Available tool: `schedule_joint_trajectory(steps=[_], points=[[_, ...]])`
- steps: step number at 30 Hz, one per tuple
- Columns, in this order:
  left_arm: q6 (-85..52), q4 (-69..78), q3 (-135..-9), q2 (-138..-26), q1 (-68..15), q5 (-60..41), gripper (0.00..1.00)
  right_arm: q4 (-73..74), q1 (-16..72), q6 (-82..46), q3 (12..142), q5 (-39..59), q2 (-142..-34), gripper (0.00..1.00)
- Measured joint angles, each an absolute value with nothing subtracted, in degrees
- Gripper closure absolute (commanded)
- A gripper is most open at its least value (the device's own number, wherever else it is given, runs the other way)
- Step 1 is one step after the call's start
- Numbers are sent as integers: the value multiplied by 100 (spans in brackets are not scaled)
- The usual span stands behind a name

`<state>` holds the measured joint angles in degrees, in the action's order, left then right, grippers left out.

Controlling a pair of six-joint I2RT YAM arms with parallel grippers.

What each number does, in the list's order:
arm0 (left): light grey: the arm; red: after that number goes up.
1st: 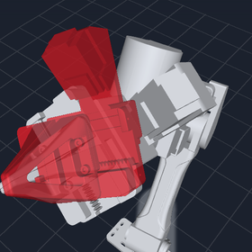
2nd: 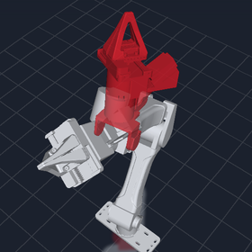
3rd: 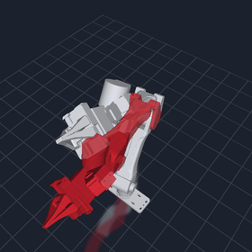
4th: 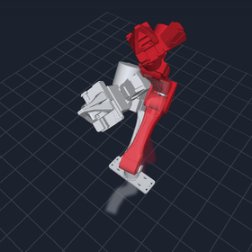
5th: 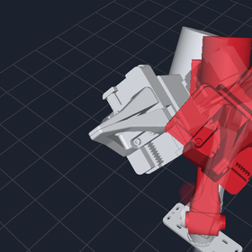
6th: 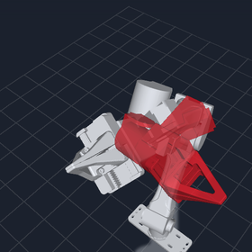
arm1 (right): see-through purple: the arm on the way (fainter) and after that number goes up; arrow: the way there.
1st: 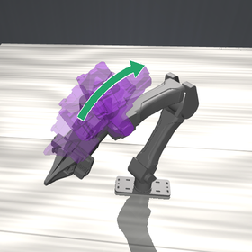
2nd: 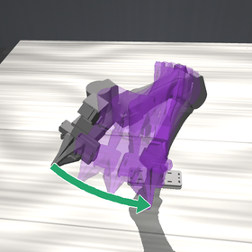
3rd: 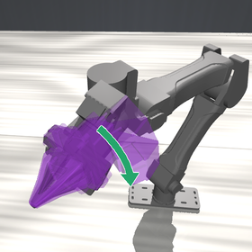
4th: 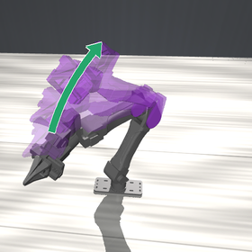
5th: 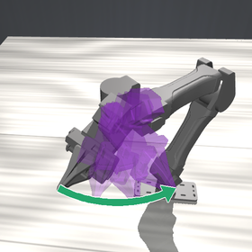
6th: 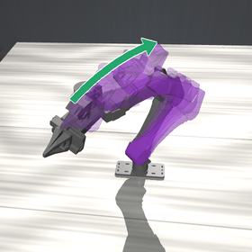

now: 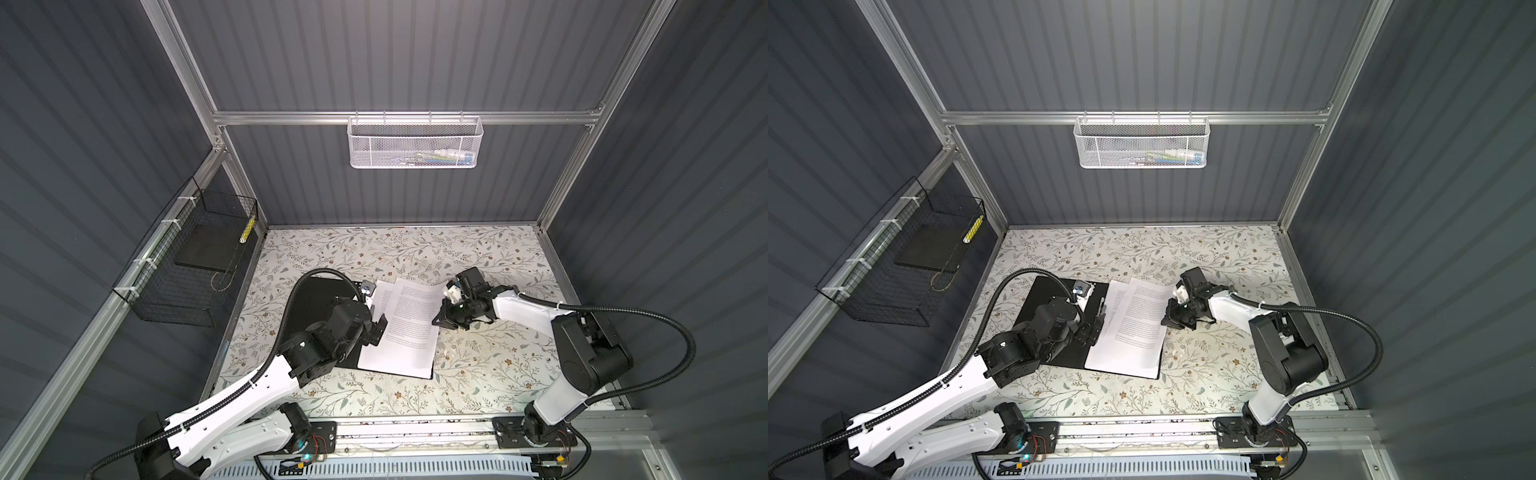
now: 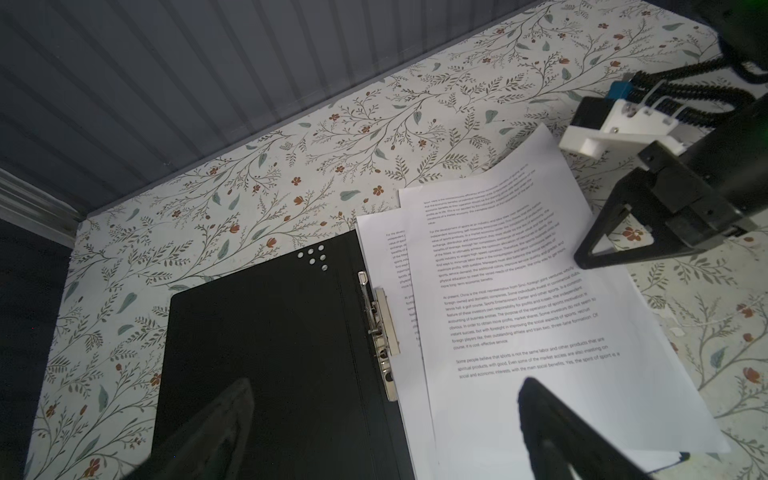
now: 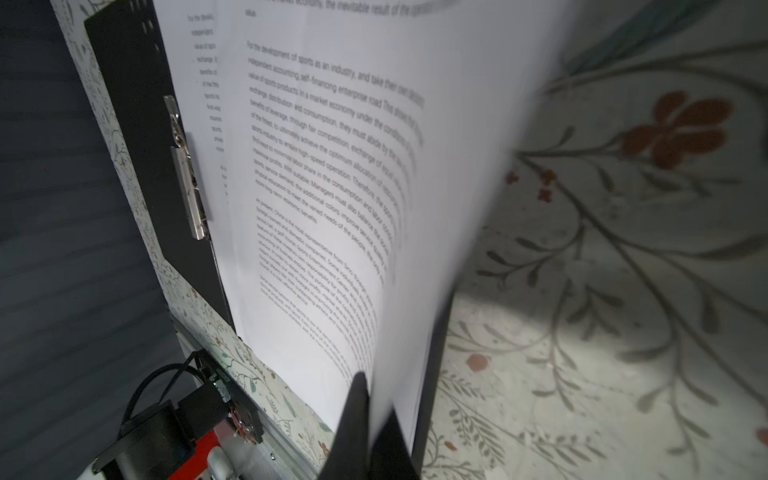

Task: Put the files into the folder

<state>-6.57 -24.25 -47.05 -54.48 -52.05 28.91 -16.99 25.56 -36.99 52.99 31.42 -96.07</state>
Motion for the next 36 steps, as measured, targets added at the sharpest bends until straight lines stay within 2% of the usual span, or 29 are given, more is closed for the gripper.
schedule_joint_trajectory(steps=[36], points=[[-659,-2486,-4705,-5570,-5127,2263,0,-1763,3030,-3319,5859,3310,-9959,100]])
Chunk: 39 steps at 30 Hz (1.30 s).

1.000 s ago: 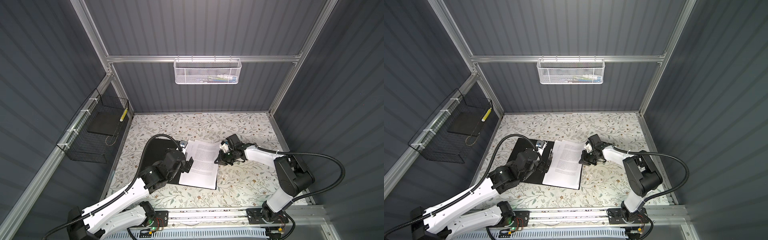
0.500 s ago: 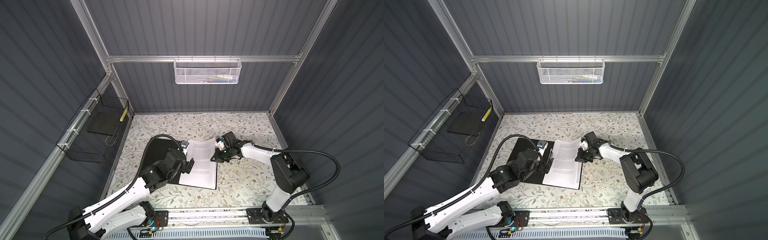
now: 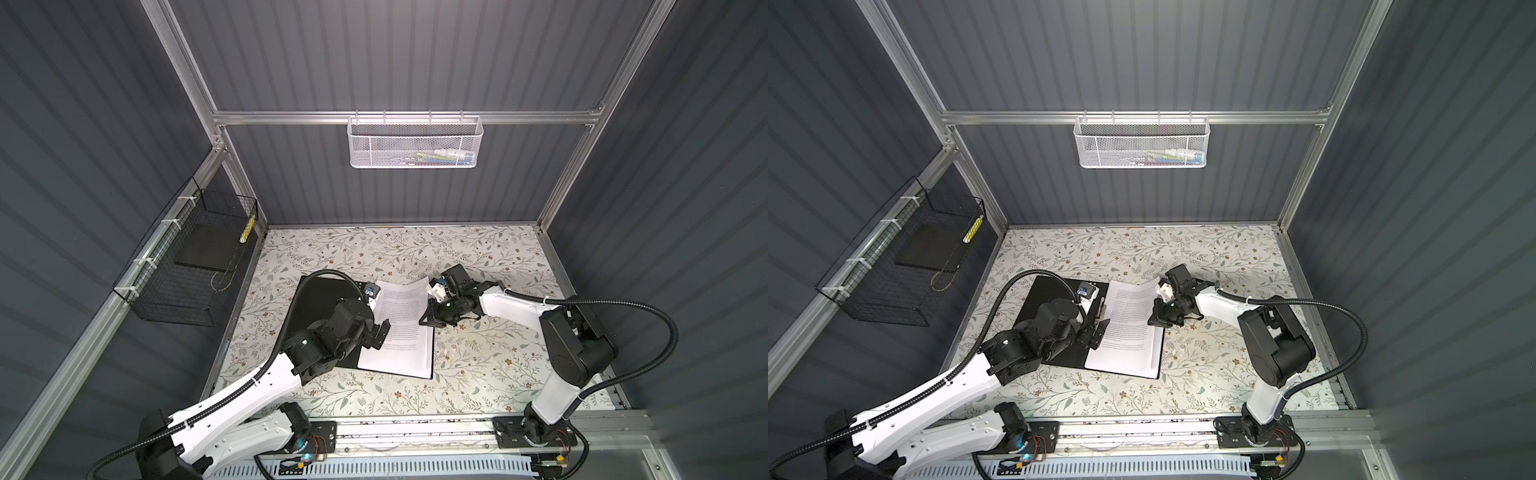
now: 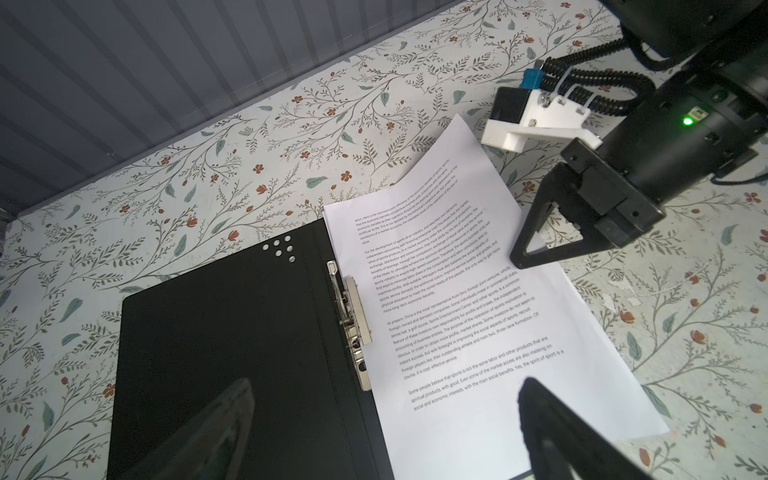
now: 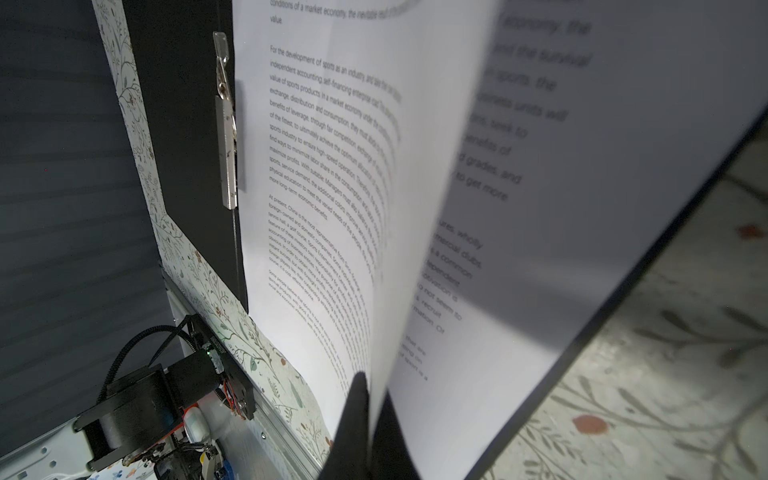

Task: Put the files into the folder

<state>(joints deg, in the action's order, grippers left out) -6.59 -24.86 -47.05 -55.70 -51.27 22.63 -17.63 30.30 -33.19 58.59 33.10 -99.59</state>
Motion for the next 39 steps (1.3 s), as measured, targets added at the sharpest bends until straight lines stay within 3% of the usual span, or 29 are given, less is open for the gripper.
schedule_joint_trajectory(steps=[23,31,39], points=[[-659,-2486,-4705,-5570,-5118,2161,0,-1758,3118,-3363,5859,3326,-10031,100],[-661,-2488,-4705,-5570,-5116,2134,0,-1761,3118,-3411,5863,3319,-10036,83],[-937,-2742,-4810,-5734,-5054,1990,0,-1863,3118,-3387,5916,3142,-10029,49]])
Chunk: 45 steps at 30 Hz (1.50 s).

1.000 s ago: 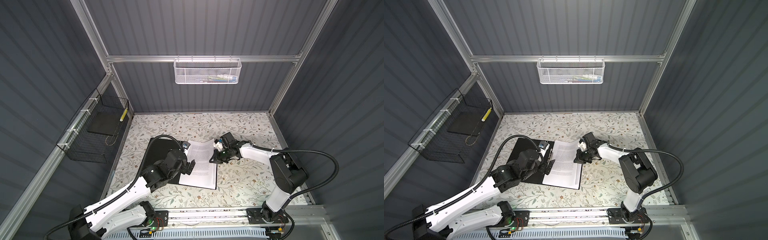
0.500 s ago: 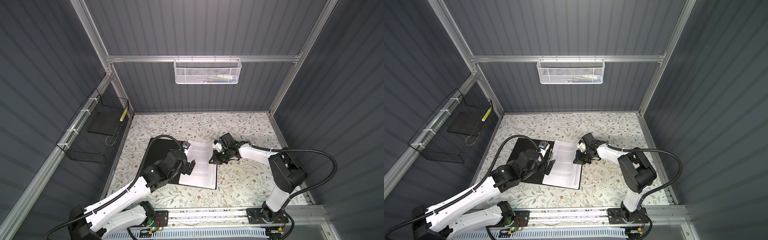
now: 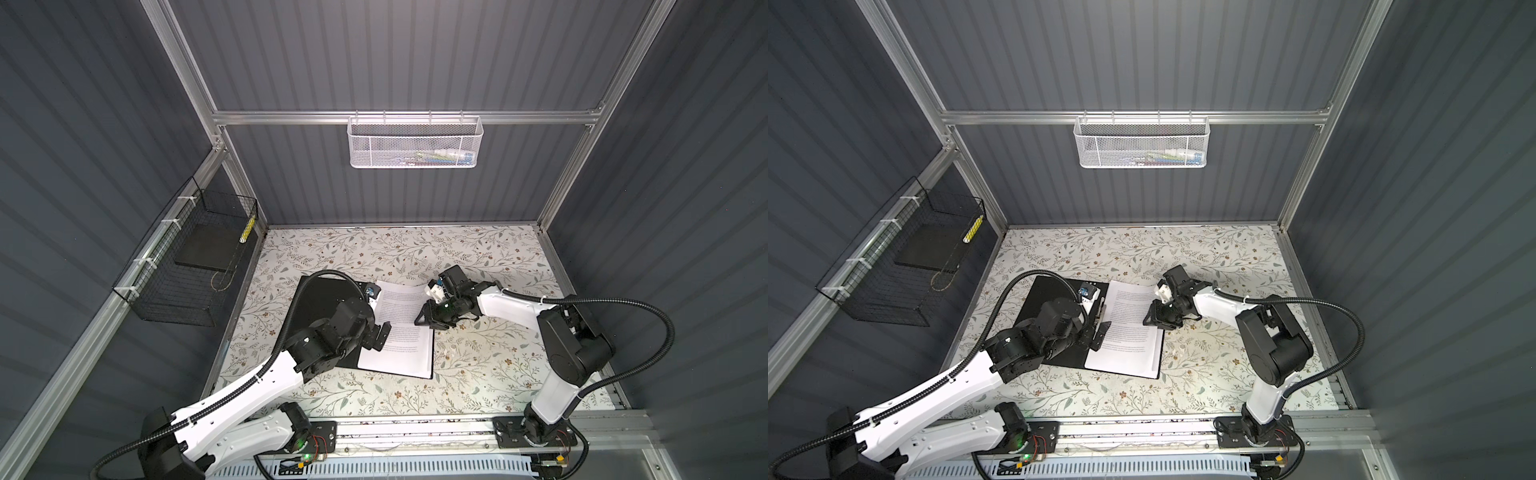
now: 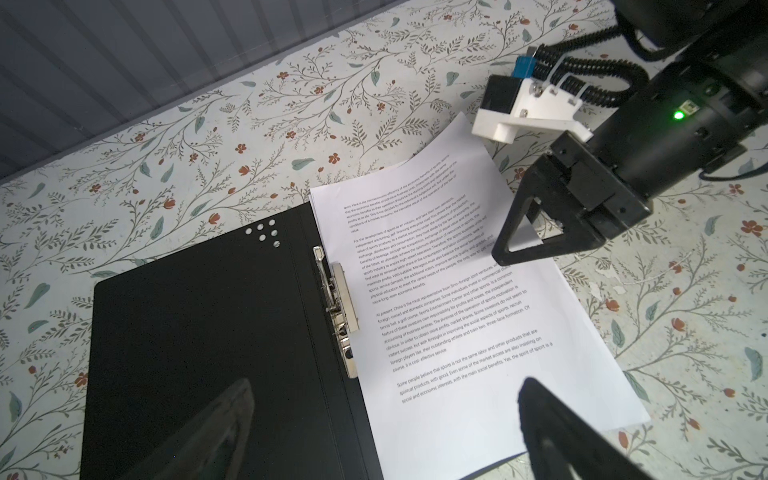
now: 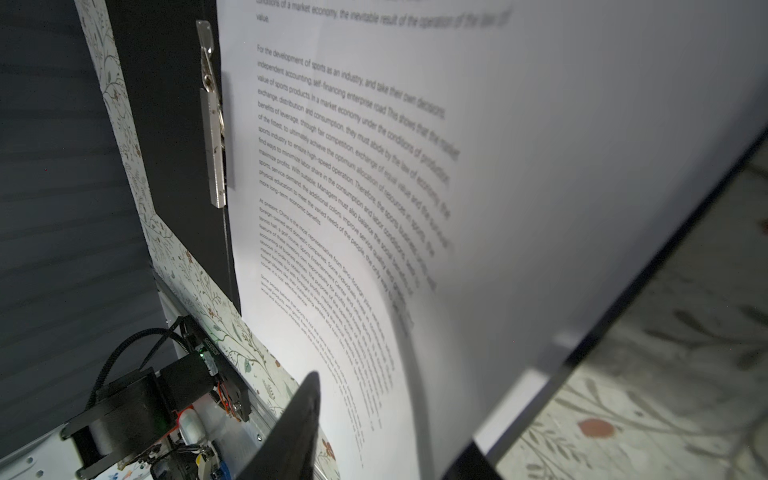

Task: Put the files into the folder

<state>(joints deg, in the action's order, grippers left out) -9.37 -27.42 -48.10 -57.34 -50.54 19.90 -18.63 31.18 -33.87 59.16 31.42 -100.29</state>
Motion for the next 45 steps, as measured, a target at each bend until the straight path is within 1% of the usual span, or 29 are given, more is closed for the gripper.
schedule_joint_trajectory(steps=[3,8,9,10,11,13,16,21,27,32,39,45], points=[[-1107,-2891,-4960,-5780,-4860,1817,0,-1997,3114,-3328,5948,2902,-10001,39],[-1494,-2943,-5266,-6047,-4014,1114,0,-2112,3000,-3216,5872,2331,-9749,26],[-1584,-2939,-5306,-6167,-3756,878,0,-2102,2989,-3183,5830,2112,-9644,21],[-1678,-2930,-5332,-6309,-3454,604,0,-2047,2974,-3166,5769,1890,-9518,7],[-1756,-2908,-5332,-6436,-3201,375,0,-1970,2971,-3127,5706,1747,-9417,1],[-1962,-2888,-5332,-6772,-2692,-67,0,-1656,2969,-3155,5472,1544,-9203,1],[-2241,-2777,-5319,-7244,-2137,-578,0,-1162,2971,-3310,5085,1476,-9085,1],[-2519,-2523,-5236,-7717,-1715,-1039,0,-401,3024,-3684,4525,1575,-9247,1],[-2580,-2200,-5234,-8482,-1699,-1422,0,519,3070,-4003,4333,1933,-9393,1],[-2565,-2178,-5234,-8954,-1699,-1839,0,825,3076,-4143,4241,2137,-9426,1],[-2554,-2071,-5083,-9137,-1769,-2351,0,915,3068,-4329,4259,2193,-9487,1],[-2556,-1907,-4978,-9229,-2073,-2565,0,954,2954,-4464,4401,2241,-9640,1]])
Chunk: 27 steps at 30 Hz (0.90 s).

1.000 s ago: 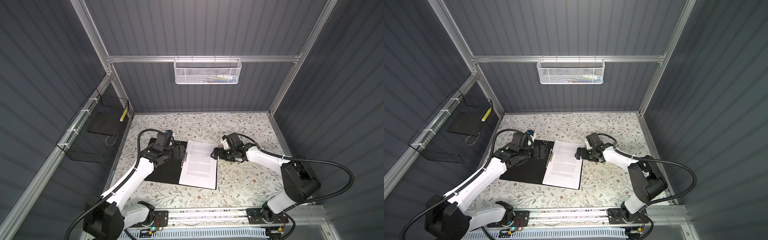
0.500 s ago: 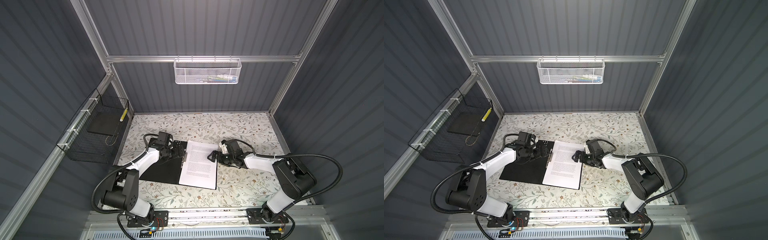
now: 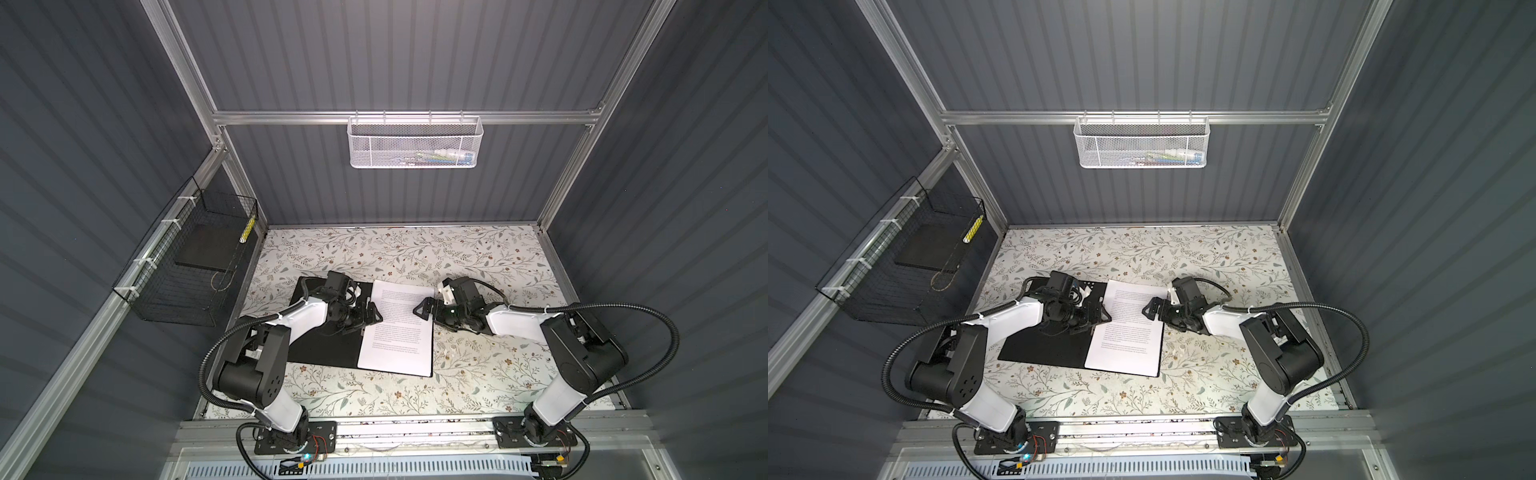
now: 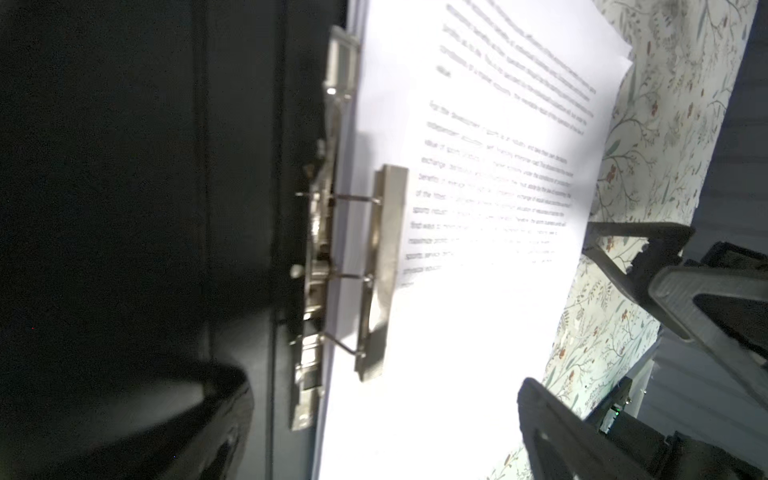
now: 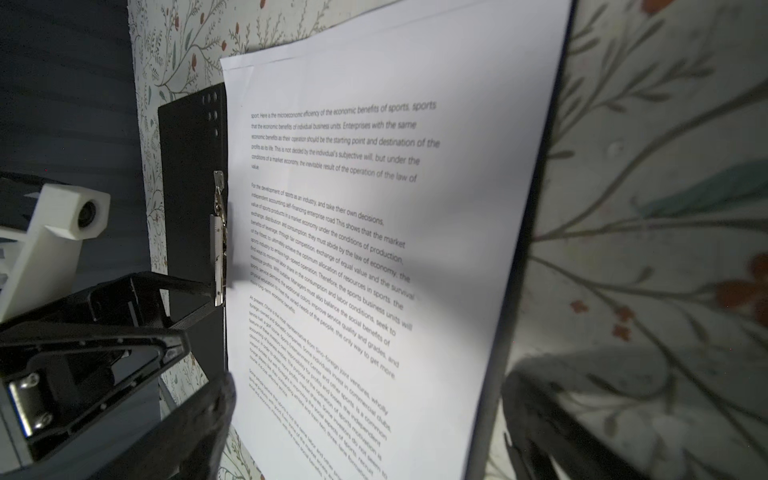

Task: Put the files into the folder

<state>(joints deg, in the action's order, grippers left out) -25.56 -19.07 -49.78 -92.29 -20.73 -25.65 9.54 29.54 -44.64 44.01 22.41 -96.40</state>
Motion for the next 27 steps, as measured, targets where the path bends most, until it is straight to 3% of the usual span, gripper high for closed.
schedule_joint_trajectory(steps=[8,21,27], points=[[-2668,-1393,-5006,-9419,-2512,-2615,0,1017,2519,-4606,4311,2231,-9577,1],[-3548,-377,-5498,-10077,-3979,-2637,0,-99,910,-4073,3826,1844,-8455,1],[-3933,-16,-5216,-9907,-2904,-2923,0,-528,1035,-3697,3938,1776,-7981,1]])
